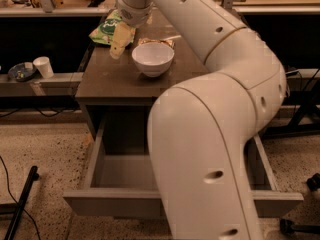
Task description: Place orange can into top drawer
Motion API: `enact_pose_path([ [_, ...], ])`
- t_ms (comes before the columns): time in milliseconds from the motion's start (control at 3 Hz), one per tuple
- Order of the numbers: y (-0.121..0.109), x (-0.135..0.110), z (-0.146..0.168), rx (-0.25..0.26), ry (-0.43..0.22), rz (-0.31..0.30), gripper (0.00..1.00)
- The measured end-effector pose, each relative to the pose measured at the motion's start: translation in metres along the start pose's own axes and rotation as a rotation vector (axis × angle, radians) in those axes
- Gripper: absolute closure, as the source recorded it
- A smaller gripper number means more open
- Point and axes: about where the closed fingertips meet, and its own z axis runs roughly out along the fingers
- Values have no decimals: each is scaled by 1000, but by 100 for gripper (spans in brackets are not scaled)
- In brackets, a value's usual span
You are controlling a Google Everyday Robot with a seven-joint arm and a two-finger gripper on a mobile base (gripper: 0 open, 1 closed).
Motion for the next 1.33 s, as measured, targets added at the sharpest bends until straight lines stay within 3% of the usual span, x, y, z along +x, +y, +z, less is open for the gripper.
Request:
enact_pose_path([
  [333, -5, -4, 19, 21, 28, 3, 0],
  [1000, -14, 0, 48, 38, 104, -68, 0],
  [1333, -21, 9, 54, 35, 138, -90, 16],
])
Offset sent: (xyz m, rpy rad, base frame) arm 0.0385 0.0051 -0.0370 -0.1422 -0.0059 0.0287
